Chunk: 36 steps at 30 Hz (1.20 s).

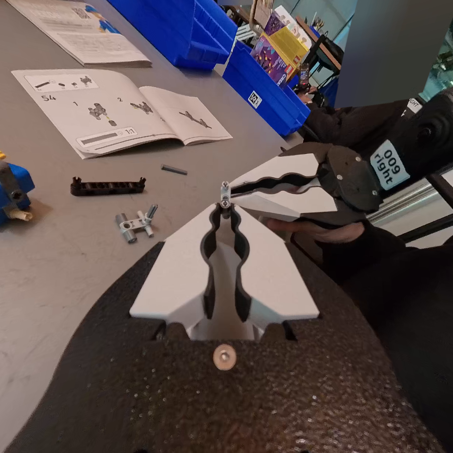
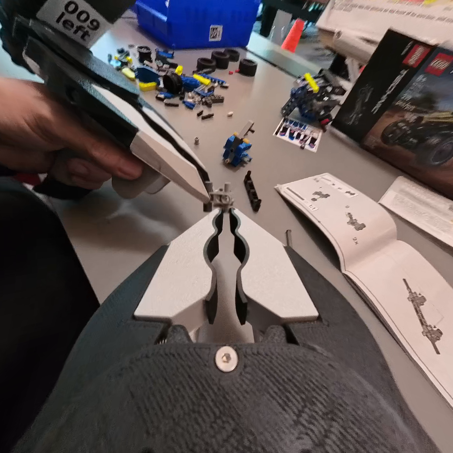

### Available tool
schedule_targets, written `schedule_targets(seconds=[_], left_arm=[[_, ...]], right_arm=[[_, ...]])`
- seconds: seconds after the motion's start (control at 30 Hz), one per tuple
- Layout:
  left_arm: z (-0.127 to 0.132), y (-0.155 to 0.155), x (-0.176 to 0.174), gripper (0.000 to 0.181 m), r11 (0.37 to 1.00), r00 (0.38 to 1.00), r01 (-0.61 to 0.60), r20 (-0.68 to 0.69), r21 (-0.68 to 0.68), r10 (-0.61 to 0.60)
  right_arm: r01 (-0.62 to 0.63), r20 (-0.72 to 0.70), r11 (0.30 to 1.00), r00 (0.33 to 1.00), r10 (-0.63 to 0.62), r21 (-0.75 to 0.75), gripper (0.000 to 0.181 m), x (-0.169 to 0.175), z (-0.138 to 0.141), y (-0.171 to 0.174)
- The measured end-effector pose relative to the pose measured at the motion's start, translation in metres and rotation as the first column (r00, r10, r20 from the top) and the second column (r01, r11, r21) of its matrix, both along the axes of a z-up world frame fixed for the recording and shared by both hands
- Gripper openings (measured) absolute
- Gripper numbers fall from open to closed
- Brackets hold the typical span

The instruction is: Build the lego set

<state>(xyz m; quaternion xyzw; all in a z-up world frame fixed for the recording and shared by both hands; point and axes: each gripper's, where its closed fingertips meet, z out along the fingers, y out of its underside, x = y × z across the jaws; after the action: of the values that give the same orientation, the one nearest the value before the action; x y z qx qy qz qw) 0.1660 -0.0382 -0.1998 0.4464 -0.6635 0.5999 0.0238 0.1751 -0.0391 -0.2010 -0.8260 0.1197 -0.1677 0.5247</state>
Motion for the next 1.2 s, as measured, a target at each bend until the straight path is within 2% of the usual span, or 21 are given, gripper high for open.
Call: schedule_targets(seconds=[0.07,0.13,0.2,0.27,0.33,0.47,0.63,0.7,0.77,0.83,0.87,0.93,1.0,1.07,1.13,1.2], left_arm=[[-0.002,0.005,0.001,0.005,1.0,1.0,-0.009,-0.013,0.002,0.009],[-0.003,0.013,0.003,0.005,1.0,0.999,-0.027,-0.025,-0.001,0.027],[-0.003,0.023,0.006,0.005,0.999,0.998,-0.048,-0.042,-0.022,0.047],[-0.005,0.031,0.009,0.005,0.997,0.996,-0.06,-0.066,-0.039,0.058],[-0.006,0.036,0.011,0.005,0.997,0.995,-0.064,-0.083,-0.05,0.06],[-0.008,0.041,0.009,0.005,0.998,0.995,-0.046,-0.087,-0.031,0.043],[-0.009,0.038,0.007,0.005,0.999,0.995,-0.011,-0.098,-0.049,0.006],[-0.009,0.037,0.007,0.005,0.999,0.995,0.008,-0.1,-0.051,-0.013],[-0.01,0.036,0.006,0.005,0.998,0.994,0.031,-0.104,-0.048,-0.036],[-0.01,0.035,0.005,0.005,0.998,0.994,0.054,-0.096,-0.033,-0.057],[-0.011,0.035,0.004,0.005,0.997,0.993,0.068,-0.091,-0.021,-0.07],[-0.011,0.033,0.003,0.005,0.996,0.992,0.094,-0.082,0.0,-0.094],[-0.011,0.031,0.002,0.005,0.994,0.991,0.108,-0.075,0.003,-0.108],[-0.011,0.03,0.001,0.005,0.994,0.991,0.113,-0.068,0.007,-0.112],[-0.01,0.031,0.001,0.005,0.994,0.993,0.11,-0.055,0.012,-0.109],[-0.009,0.033,0.0,0.005,0.995,0.995,0.096,-0.037,0.024,-0.095]], right_arm=[[0.007,-0.027,0.999,1.0,-0.008,-0.052,0.009,0.006,-0.007,-0.01],[0.099,-0.052,0.992,0.993,-0.103,-0.084,0.007,0.027,-0.011,-0.028],[0.149,-0.139,0.984,0.977,-0.162,-0.099,0.008,0.044,-0.019,-0.037],[0.133,-0.237,0.977,0.957,-0.17,-0.164,0.011,0.051,-0.035,-0.039],[0.096,-0.273,0.95,0.945,-0.181,-0.297,0.015,0.054,-0.053,-0.044],[0.118,-0.211,0.939,0.958,-0.193,-0.322,0.016,0.07,-0.051,-0.037],[0.067,-0.258,0.954,0.955,-0.147,-0.293,0.002,0.068,-0.053,-0.028],[0.027,-0.259,0.945,0.959,-0.116,-0.326,0.003,0.064,-0.053,-0.031],[-0.065,-0.27,0.909,0.961,-0.053,-0.411,0.003,0.054,-0.053,-0.038],[-0.168,-0.251,0.829,0.967,0.034,-0.534,0.003,0.046,-0.047,-0.049],[-0.222,-0.24,0.761,0.967,0.09,-0.609,0.003,0.041,-0.043,-0.055],[-0.296,-0.216,0.589,0.955,0.205,-0.752,0.003,0.036,-0.036,-0.066],[-0.353,-0.231,0.423,0.921,0.313,-0.835,0.003,0.032,-0.034,-0.068],[-0.368,-0.251,0.285,0.893,0.375,-0.885,0.002,0.03,-0.038,-0.067],[-0.306,-0.223,0.135,0.877,0.425,-0.942,0.002,0.034,-0.04,-0.07],[-0.242,-0.203,0.017,0.847,0.491,-0.97,0.002,0.033,-0.042,-0.068]])
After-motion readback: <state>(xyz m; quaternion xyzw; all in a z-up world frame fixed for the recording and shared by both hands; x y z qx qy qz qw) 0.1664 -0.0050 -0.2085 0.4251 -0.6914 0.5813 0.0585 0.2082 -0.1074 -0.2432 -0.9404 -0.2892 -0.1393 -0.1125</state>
